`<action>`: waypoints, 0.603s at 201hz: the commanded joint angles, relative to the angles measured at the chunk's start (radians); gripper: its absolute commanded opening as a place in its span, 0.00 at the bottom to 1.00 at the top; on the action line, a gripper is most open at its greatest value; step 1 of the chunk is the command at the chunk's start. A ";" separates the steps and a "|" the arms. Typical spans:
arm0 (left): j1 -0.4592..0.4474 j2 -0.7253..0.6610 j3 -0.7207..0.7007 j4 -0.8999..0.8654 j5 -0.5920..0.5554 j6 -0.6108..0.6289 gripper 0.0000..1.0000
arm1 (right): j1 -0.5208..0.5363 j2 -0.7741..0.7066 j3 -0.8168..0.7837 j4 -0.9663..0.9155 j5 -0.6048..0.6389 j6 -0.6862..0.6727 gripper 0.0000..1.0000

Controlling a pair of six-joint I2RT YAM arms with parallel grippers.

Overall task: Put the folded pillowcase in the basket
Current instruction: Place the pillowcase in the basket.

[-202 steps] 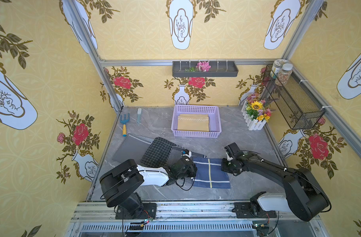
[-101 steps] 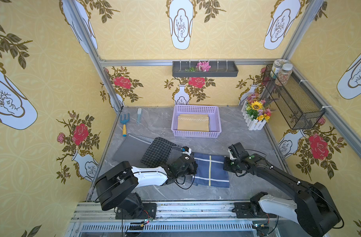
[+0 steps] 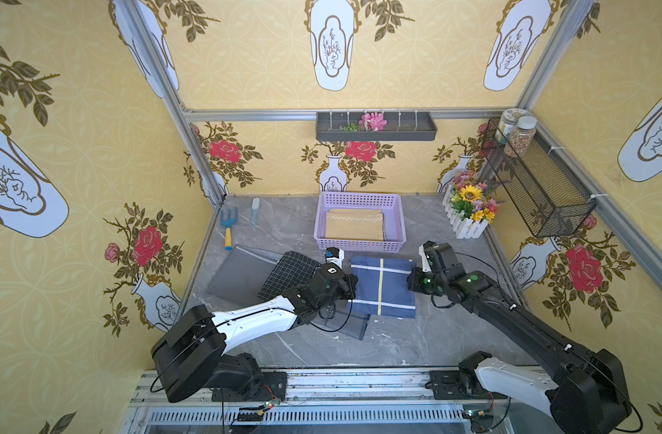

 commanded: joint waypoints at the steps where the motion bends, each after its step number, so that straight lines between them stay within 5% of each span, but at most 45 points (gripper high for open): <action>1: 0.038 -0.015 0.017 0.002 0.007 0.066 0.00 | 0.000 0.037 0.049 0.059 0.023 -0.041 0.00; 121: 0.290 0.177 0.187 0.138 0.178 0.225 0.00 | -0.036 0.304 0.260 0.322 0.062 -0.104 0.00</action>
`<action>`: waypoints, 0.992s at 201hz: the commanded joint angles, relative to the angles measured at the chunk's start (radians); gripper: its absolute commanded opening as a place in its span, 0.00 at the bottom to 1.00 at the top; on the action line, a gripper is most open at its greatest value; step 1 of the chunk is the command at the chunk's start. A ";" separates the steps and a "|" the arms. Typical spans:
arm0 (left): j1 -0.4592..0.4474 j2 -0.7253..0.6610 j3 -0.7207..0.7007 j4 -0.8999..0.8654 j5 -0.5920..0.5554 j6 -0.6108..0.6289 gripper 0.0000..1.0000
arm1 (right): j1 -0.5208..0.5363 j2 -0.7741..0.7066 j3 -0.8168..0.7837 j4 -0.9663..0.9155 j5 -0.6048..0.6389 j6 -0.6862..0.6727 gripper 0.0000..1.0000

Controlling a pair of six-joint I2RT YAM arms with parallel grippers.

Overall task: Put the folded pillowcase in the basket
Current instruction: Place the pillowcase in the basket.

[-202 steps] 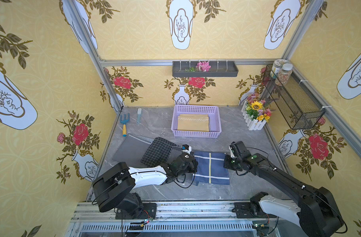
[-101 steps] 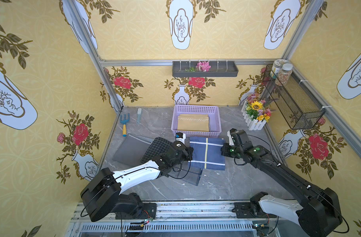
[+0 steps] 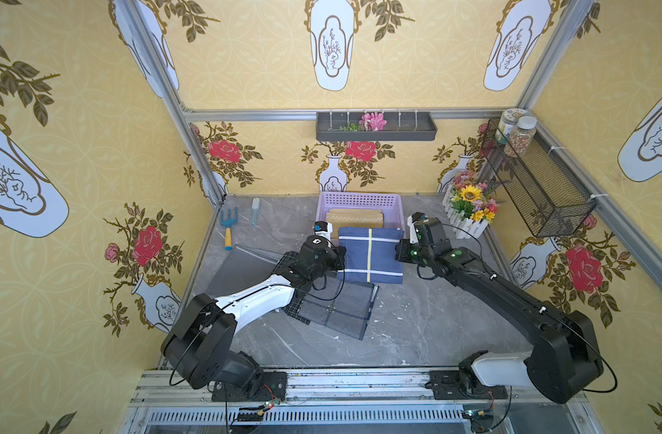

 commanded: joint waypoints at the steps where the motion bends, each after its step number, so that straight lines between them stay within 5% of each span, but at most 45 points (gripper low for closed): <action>1: 0.048 0.045 0.040 0.068 0.060 0.052 0.00 | -0.018 0.058 0.047 0.105 0.013 -0.024 0.00; 78: 0.198 0.242 0.244 0.094 0.182 0.102 0.00 | -0.072 0.322 0.301 0.168 -0.056 -0.058 0.00; 199: 0.300 0.527 0.518 0.051 0.284 0.147 0.00 | -0.130 0.644 0.560 0.228 -0.165 -0.031 0.00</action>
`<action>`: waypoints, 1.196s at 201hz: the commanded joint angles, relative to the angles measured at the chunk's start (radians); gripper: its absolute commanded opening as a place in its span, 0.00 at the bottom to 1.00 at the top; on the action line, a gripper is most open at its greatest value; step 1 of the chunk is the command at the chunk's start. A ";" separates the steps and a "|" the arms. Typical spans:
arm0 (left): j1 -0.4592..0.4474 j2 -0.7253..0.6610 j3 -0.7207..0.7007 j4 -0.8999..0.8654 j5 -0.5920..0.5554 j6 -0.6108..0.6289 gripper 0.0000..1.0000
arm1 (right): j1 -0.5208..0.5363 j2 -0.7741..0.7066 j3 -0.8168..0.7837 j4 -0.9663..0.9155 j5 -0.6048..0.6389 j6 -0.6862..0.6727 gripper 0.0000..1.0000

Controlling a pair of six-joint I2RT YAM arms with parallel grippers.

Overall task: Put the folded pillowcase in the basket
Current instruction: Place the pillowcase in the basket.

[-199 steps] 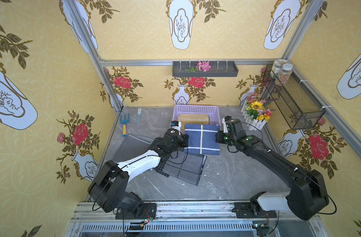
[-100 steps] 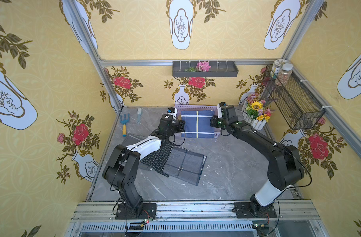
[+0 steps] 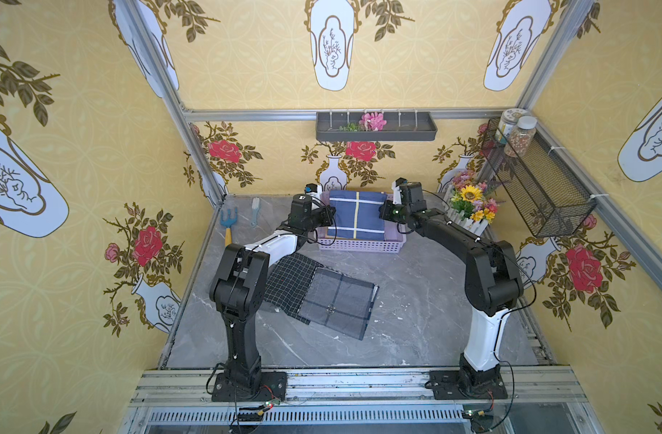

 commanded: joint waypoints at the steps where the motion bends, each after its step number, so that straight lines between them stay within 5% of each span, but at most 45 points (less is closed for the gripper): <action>1: 0.011 0.037 0.020 -0.005 0.018 0.014 0.00 | -0.004 0.030 0.027 0.037 -0.010 0.015 0.00; 174: 0.020 0.145 0.052 -0.005 0.086 -0.018 0.00 | -0.025 0.061 -0.016 0.039 -0.034 0.034 0.01; 207: 0.020 0.134 0.068 -0.027 0.067 -0.027 0.71 | -0.028 0.047 -0.012 0.029 -0.046 0.040 0.40; 229: 0.026 0.107 0.076 -0.038 0.060 -0.039 0.97 | -0.028 0.019 -0.016 0.008 -0.042 0.040 0.48; 240: 0.028 0.085 0.077 -0.042 0.062 -0.041 1.00 | -0.028 -0.004 -0.029 0.003 -0.039 0.038 0.50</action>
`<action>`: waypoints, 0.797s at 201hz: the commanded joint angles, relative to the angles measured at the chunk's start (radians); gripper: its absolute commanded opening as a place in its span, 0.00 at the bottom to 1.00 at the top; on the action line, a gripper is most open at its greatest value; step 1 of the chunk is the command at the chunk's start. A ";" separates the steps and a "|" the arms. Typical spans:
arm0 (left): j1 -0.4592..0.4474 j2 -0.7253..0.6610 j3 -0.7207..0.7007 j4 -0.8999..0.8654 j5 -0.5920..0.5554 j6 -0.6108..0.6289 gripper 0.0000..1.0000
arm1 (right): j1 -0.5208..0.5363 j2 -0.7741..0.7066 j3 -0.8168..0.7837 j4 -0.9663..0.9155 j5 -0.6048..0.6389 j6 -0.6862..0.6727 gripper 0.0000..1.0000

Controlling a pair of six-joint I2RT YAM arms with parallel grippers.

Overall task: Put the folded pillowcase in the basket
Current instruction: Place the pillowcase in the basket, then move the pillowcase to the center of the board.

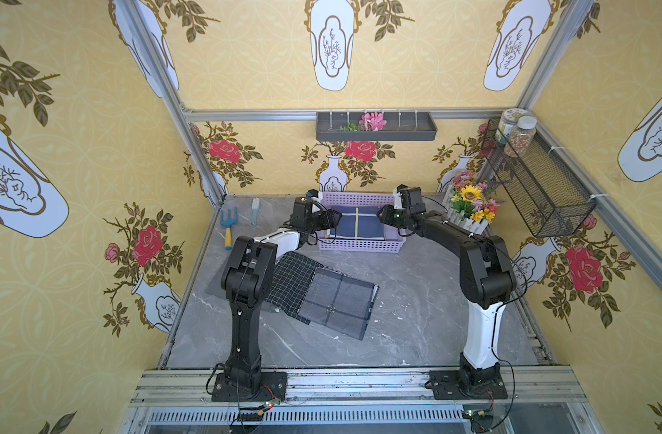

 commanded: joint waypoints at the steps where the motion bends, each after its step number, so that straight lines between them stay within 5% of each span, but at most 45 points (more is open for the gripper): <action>1: 0.005 -0.036 0.005 -0.011 -0.003 -0.015 1.00 | -0.001 -0.045 -0.012 0.006 -0.001 0.007 0.50; 58: 0.007 -0.229 -0.137 0.013 -0.006 -0.046 1.00 | 0.018 -0.213 -0.128 -0.061 0.029 -0.009 0.55; 160: -0.045 -0.674 -0.737 0.113 -0.017 -0.138 1.00 | 0.224 -0.518 -0.477 -0.199 0.139 0.068 0.58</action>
